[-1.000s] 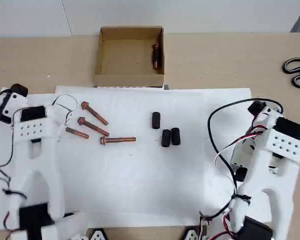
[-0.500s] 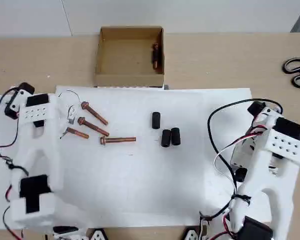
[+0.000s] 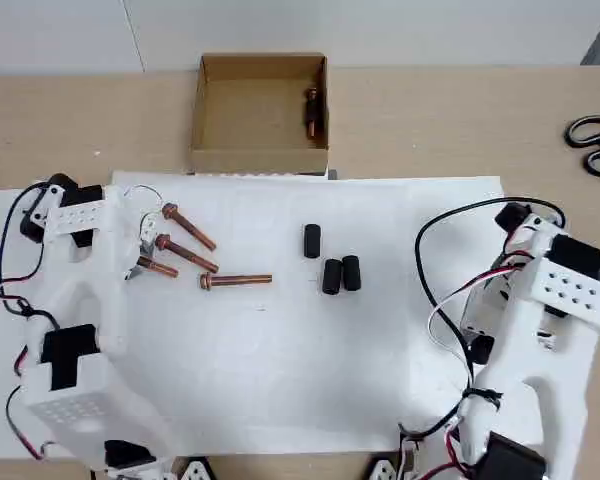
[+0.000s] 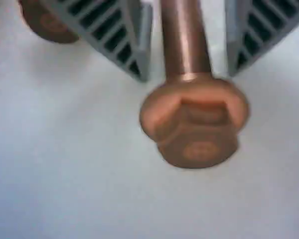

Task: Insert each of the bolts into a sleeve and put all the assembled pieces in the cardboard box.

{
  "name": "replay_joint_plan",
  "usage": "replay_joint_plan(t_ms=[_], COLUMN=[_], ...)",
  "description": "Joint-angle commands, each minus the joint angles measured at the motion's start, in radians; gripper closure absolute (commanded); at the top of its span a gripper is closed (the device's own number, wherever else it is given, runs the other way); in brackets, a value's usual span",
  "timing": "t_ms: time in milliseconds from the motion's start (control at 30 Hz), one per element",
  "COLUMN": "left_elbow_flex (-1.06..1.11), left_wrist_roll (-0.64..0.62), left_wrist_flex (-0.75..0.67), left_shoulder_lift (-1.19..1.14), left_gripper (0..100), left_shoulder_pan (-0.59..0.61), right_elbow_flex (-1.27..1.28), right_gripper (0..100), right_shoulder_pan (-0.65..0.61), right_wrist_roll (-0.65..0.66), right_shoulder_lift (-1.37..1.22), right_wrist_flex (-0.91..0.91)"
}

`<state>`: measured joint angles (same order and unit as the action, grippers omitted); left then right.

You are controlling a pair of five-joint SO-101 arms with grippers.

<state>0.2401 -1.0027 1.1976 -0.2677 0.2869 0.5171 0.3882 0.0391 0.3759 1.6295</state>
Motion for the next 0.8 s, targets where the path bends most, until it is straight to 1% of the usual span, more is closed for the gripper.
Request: replay_joint_plan(t_ms=[0,67,333,467,567,767], left_elbow_flex=[-0.019,-0.019,-0.021,-0.021,-0.021,-0.021], left_wrist_roll=[-0.006,-0.006,0.020,0.021,0.026,0.146], left_wrist_flex=[-0.028,-0.028,-0.018,0.009,0.015,0.018], left_shoulder_lift=[-0.015,-0.014,-0.009,0.081,0.196,0.459], left_gripper=[94,100,100,100,100,100], left_shoulder_pan=[0.026,0.035,0.035,0.035,0.014,-0.077], right_elbow_flex=[-0.005,-0.005,-0.009,-0.011,-0.029,-0.080], right_gripper=[99.4,99.4,99.5,99.5,99.5,99.5], right_shoulder_pan=[0.012,0.012,0.008,0.002,-0.041,-0.197], right_wrist_roll=[-0.011,-0.011,-0.005,-0.005,-0.005,-0.003], right_shoulder_lift=[0.033,0.033,0.035,0.036,0.064,0.292], right_wrist_flex=[-0.004,-0.002,0.004,0.005,0.051,0.079])
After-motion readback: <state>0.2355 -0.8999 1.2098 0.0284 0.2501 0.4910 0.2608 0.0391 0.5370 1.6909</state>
